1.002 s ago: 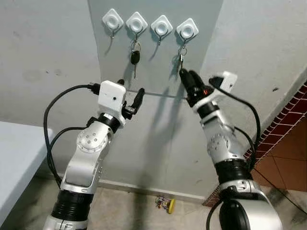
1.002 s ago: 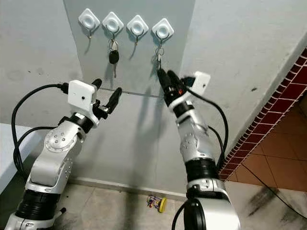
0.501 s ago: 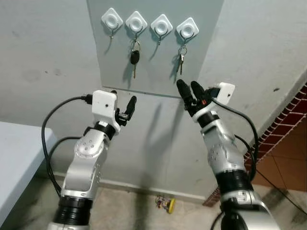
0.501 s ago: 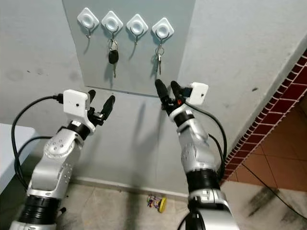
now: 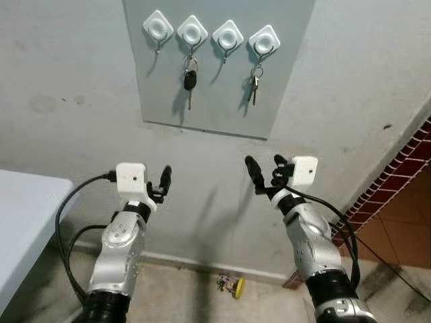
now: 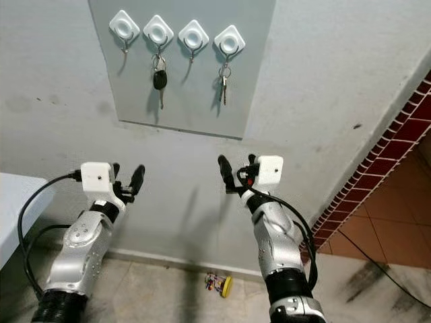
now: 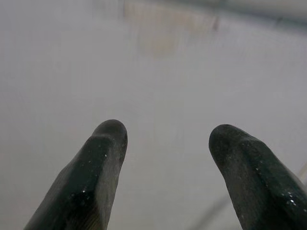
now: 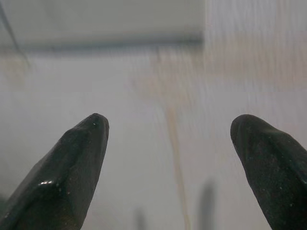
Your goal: Hang keys on a hook
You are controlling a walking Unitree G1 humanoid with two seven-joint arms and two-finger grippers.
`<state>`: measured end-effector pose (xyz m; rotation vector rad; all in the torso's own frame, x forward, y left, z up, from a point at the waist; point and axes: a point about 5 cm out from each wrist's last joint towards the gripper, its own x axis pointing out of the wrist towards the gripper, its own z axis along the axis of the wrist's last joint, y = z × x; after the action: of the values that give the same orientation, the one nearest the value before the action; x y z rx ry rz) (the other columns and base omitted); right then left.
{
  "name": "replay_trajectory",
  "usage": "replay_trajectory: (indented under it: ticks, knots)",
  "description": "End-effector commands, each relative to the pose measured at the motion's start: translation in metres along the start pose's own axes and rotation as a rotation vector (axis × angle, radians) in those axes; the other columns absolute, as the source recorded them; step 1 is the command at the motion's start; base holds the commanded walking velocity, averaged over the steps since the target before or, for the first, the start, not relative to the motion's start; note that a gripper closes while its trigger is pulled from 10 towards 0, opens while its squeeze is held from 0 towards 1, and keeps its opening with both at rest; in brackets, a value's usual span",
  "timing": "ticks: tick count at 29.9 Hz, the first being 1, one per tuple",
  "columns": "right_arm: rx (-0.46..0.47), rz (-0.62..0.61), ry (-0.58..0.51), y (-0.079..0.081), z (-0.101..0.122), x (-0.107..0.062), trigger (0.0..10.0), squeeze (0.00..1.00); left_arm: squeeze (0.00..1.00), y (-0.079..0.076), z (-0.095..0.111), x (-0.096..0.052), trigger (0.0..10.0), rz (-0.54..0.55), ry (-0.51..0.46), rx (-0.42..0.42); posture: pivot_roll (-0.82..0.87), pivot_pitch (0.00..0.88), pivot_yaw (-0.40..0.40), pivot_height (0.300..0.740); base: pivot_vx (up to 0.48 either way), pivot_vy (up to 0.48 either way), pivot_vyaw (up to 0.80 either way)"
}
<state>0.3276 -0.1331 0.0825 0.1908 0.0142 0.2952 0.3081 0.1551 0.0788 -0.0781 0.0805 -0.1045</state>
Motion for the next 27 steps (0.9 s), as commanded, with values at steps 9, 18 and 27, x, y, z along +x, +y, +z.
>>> replay_trajectory:
  ticks: [9, 18, 27]
  knots:
    - [-0.093, -0.063, 0.327, -0.018, -0.070, -0.038, 10.0, 0.00, 0.00, -0.006, -0.060, -0.009, 10.0, -0.057, 0.207, 0.002, -0.11, 0.000, -0.036, 0.740, 0.000, 0.000, 0.00]
    - [-0.124, -0.138, 0.612, -0.027, -0.119, -0.086, 10.0, 0.00, 0.00, 0.002, -0.114, -0.043, 10.0, 0.008, 0.469, -0.009, -0.12, 0.000, -0.026, 0.740, 0.000, 0.000, 0.00]
    - [-0.130, -0.187, 0.823, -0.025, -0.150, -0.129, 10.0, 0.00, 0.00, 0.006, -0.163, -0.099, 10.0, 0.118, 0.732, -0.098, -0.12, 0.000, -0.025, 0.740, 0.000, 0.000, 0.00]
